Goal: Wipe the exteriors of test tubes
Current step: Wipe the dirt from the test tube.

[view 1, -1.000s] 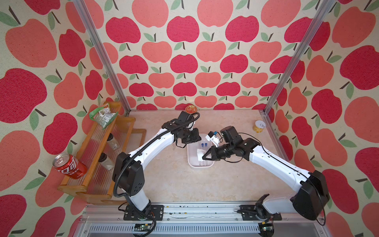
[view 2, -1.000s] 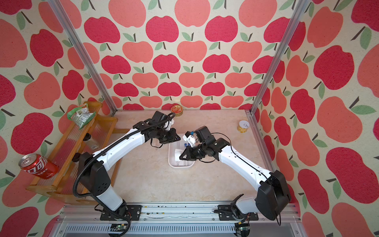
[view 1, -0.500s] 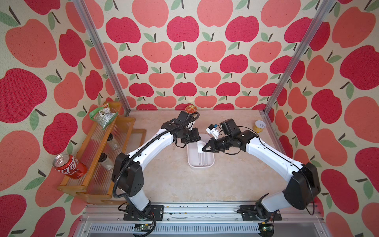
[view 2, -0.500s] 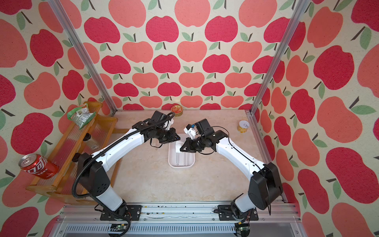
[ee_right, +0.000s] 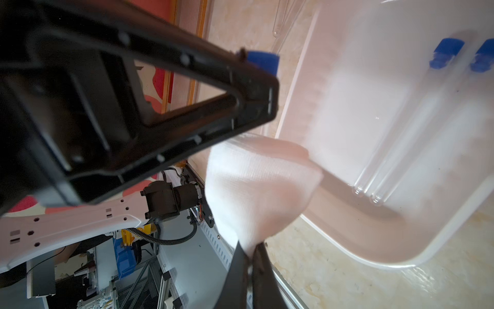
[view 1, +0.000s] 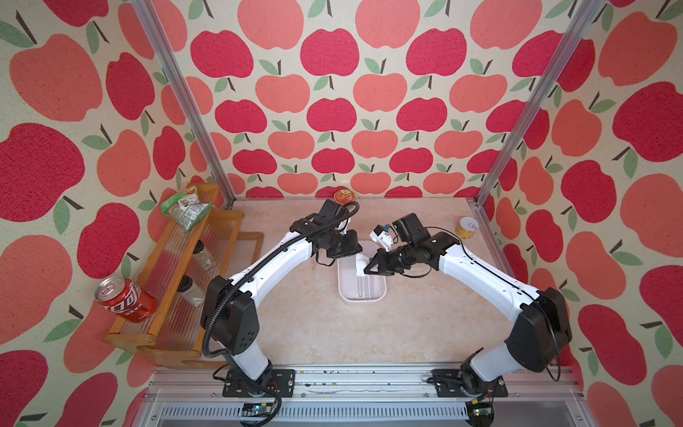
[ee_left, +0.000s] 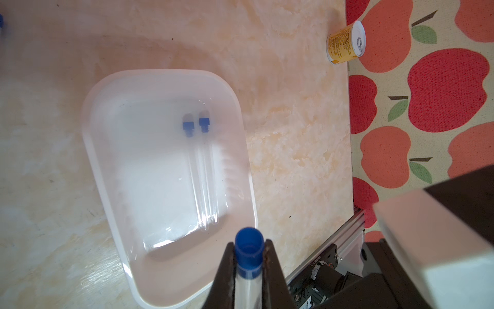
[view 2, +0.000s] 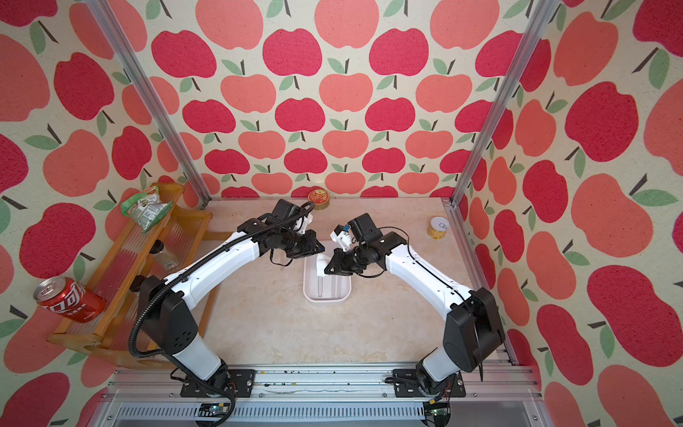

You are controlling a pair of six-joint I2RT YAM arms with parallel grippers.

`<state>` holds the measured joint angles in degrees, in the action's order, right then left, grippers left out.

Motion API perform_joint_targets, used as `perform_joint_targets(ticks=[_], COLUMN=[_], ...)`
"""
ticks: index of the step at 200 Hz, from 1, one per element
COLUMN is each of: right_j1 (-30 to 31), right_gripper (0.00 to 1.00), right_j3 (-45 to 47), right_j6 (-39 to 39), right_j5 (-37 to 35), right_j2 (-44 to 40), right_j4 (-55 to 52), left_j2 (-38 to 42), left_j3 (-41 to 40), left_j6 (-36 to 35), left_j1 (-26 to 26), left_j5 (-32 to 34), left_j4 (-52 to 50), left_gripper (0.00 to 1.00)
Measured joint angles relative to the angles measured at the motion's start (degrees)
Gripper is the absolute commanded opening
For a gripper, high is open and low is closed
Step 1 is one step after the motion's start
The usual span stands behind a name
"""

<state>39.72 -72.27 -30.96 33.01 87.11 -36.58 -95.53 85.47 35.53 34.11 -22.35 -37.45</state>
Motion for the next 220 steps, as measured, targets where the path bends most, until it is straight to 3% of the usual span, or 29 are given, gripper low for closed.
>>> perform_joint_targets(ticks=[46,86,174,220], right_j1=[4.8,4.7,0.6,0.8], right_gripper=[0.0,0.0,0.0,0.0], right_j3=[6.3,7.0,-5.0,-5.6], right_j6=[0.0,0.0,1.2,1.4], right_j5=[-1.7,-3.1,-4.3,-4.3], right_j2=[-4.3,-5.0,4.9,5.8], right_j4=[-1.3,-2.2,-3.1,-2.8], left_j2=[0.0,0.0,0.0,0.0], left_j3=[0.8,1.1,1.1,0.9], left_j6=[0.0,0.0,0.0,0.0], left_j1=[-0.2,-0.2,-0.2,-0.2], left_j5=[0.0,0.0,0.0,0.0], left_j4=[-0.2,-0.2,-0.2,-0.1], left_gripper=[0.12,0.12,0.12,0.12])
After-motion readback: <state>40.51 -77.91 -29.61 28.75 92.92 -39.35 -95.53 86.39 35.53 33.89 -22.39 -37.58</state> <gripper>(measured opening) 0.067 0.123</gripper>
